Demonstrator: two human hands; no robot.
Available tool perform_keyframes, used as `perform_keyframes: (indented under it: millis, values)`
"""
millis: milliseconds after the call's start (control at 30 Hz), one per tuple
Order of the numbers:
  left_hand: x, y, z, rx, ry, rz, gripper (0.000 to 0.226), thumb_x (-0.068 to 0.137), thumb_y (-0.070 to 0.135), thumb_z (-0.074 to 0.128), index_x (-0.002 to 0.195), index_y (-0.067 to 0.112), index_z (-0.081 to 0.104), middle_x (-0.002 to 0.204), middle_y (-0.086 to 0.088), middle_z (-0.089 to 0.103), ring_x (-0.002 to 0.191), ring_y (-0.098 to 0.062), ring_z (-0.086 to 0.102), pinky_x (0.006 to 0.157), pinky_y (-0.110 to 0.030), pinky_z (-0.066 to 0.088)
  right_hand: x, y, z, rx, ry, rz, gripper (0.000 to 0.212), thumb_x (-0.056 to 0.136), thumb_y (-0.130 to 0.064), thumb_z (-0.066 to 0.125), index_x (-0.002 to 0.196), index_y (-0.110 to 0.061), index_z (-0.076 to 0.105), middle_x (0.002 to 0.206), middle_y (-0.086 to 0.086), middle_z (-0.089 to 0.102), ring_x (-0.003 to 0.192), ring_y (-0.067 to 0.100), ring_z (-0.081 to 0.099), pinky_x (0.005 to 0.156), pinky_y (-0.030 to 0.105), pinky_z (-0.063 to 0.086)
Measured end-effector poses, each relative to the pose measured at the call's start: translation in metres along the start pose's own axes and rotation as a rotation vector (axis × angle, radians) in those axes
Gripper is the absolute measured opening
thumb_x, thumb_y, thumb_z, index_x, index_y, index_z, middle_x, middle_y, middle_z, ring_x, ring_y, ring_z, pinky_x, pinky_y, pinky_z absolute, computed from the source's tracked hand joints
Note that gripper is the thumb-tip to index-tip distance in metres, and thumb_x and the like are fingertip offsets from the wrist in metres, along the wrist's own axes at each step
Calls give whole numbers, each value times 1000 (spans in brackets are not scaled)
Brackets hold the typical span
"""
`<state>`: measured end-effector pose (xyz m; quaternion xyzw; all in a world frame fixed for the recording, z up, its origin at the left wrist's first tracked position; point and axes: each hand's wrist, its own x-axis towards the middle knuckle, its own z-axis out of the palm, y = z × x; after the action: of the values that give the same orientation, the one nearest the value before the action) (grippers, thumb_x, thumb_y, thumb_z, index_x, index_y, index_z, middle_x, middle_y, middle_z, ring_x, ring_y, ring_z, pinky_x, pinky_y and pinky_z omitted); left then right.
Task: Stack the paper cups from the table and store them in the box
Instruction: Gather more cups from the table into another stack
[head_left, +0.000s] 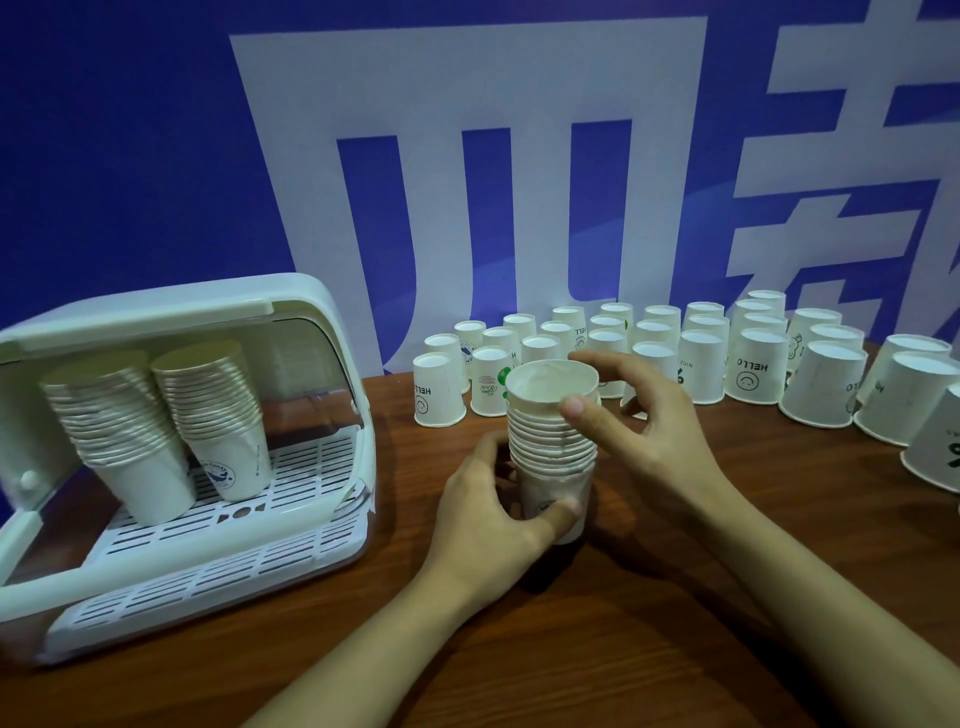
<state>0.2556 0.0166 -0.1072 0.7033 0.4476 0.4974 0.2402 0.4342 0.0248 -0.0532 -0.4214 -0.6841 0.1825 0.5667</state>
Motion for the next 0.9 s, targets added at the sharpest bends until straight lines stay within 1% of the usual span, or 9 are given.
perform_keyframes:
  millis: [67,200,267,367,433,567,733,833,900]
  values:
    - [0,0,0,8,-4,-2,59,65,48,84,119,35,61,109,11,75,93,-5,69,81,-25,56,0,-2,2,-38,33,-14,61,68,-71,64,117,-36,69,117,-17,70,114,3,60,83,11,39]
    - [1,-4,1,43,-19,2,60,66,55,83,119,40,60,112,10,73,95,-8,70,84,-35,58,1,-6,-1,59,182,-55,54,74,-64,69,114,-28,71,111,-11,73,109,11,66,88,32,50]
    - [1,-4,1,34,-18,-6,60,66,55,83,118,38,61,111,12,73,95,-7,70,84,-33,59,2,-9,-4,136,185,-64,54,77,-59,68,118,-23,71,111,-9,74,109,14,67,88,37,53]
    - [1,-2,0,21,-16,-10,62,65,55,83,120,36,63,113,13,74,98,-4,70,83,-26,58,3,-11,-3,177,112,-57,57,78,-57,67,122,-20,68,115,-7,73,111,11,67,86,23,50]
    - [0,-2,0,21,-16,-3,62,65,54,83,121,35,63,114,13,74,98,-3,70,82,-21,56,3,-9,-2,169,95,-51,58,79,-56,66,123,-19,68,117,-6,73,113,11,66,85,19,47]
    - [0,0,0,18,-24,-6,61,67,51,84,121,35,63,114,14,74,99,-2,70,82,-19,55,4,-5,-4,144,77,-63,56,81,-56,63,124,-21,67,118,-8,71,114,13,64,88,27,49]
    - [0,-1,-1,31,-26,-15,61,67,53,83,122,35,63,114,15,74,101,-2,69,84,-23,56,3,-1,-2,139,60,-35,63,81,-62,57,129,-21,64,120,-6,69,116,9,62,89,22,49]
    - [0,-2,-1,29,-21,-32,59,66,54,83,119,36,63,111,15,74,98,-4,70,83,-28,58,6,6,-5,209,132,-32,50,86,-57,51,120,-23,66,110,-4,72,108,12,66,87,25,48]
    - [-1,0,-1,29,-21,-39,59,65,55,82,118,36,64,111,16,74,99,-3,69,83,-26,57,13,24,-8,92,218,-6,37,89,-53,52,112,-28,66,109,-7,70,107,14,64,88,32,49]
